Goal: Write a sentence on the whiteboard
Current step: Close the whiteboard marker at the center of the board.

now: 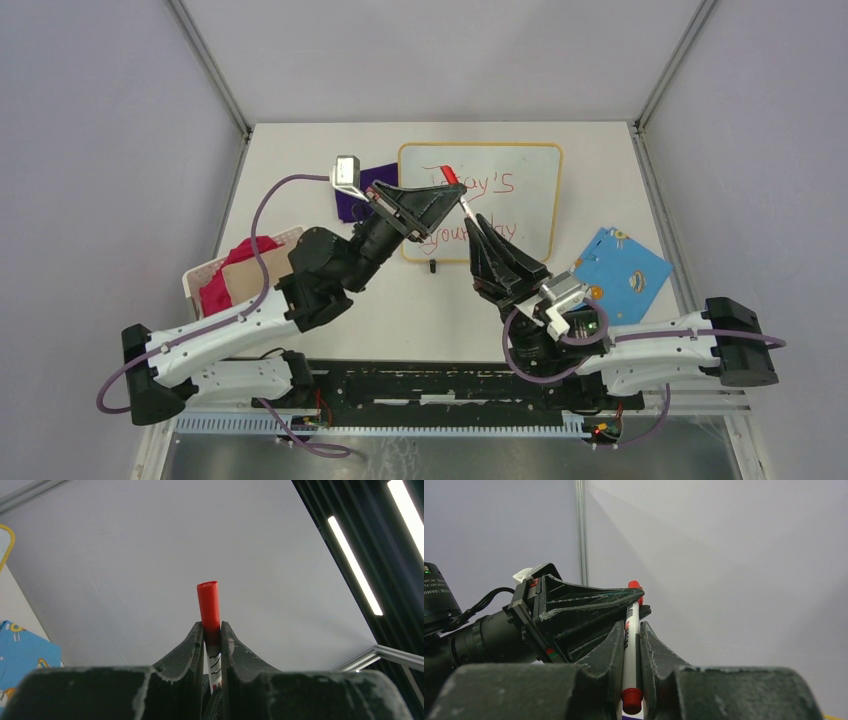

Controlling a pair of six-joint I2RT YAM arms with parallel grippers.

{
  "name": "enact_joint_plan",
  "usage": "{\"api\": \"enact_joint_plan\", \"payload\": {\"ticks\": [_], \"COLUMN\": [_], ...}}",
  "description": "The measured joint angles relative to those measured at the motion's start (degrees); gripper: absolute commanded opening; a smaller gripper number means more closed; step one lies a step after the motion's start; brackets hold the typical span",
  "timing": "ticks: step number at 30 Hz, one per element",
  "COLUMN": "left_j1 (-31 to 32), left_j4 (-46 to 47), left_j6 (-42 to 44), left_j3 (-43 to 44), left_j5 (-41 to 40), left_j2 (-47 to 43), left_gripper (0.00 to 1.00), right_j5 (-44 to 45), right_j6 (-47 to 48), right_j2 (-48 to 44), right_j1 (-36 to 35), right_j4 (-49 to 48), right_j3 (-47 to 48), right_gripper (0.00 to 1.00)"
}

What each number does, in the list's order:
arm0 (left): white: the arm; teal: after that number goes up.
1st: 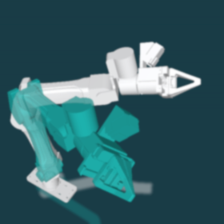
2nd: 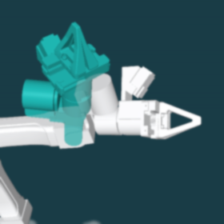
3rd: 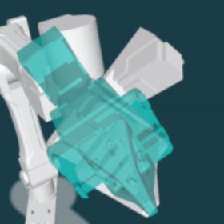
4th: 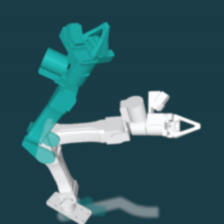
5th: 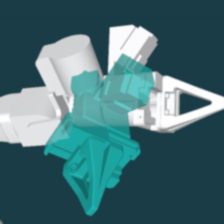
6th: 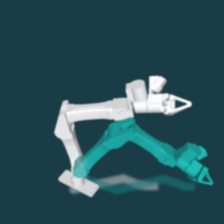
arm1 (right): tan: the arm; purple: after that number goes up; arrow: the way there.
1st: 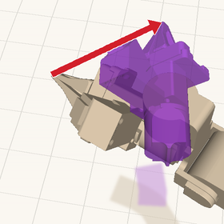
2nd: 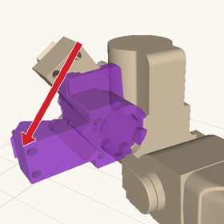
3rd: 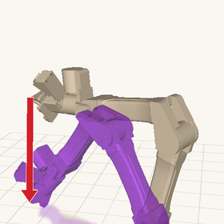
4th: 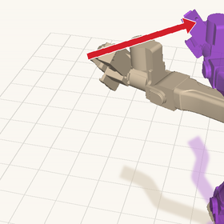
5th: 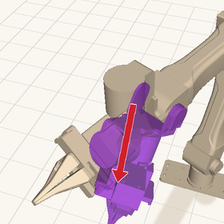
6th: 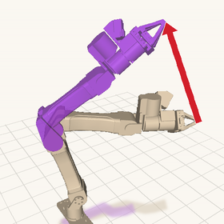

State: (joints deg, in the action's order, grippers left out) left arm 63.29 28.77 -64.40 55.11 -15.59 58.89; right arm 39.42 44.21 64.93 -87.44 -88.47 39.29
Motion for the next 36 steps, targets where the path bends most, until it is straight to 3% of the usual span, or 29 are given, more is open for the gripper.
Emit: {"api": "enact_joint_plan", "payload": {"ticks": [2,5,7,12,25,31,36], "left_j1": [0.2,0.5,1.0,5.5,5.4,5.4,5.4], "left_j4": [0.0,-0.3,-1.5,-7.4,-15.3,-21.8,-22.9], "left_j6": [0.1,0.5,1.3,3.5,12.5,15.3,19.3], "left_j3": [-0.1,-0.2,-0.3,-0.6,1.2,11.2,14.2], "left_j5": [0.0,0.0,1.5,6.1,-6.0,-14.1,-14.9], "left_j2": [-0.1,-0.6,-1.3,-2.4,-7.6,-5.0,-4.6], "left_gripper": [0.08,0.42,0.59,0.79,0.91,0.94,0.98], "right_j5": [-0.2,-0.5,-0.9,-0.4,-1.0,-1.4,-1.6], "right_j6": [-0.3,-0.7,-1.0,-2.3,-5.7,-7.0,-8.0], "right_j2": [0.1,0.2,0.5,1.1,-2.8,-6.1,-7.4], "right_j1": [0.2,0.3,0.5,2.1,2.1,2.1,2.1], "right_j4": [0.0,0.0,0.1,0.1,2.2,3.4,3.8], "right_j3": [0.0,0.1,0.8,2.1,2.1,0.7,-0.8], "right_gripper": [0.0,0.0,0.0,0.0,0.0,0.0,0.0]}}
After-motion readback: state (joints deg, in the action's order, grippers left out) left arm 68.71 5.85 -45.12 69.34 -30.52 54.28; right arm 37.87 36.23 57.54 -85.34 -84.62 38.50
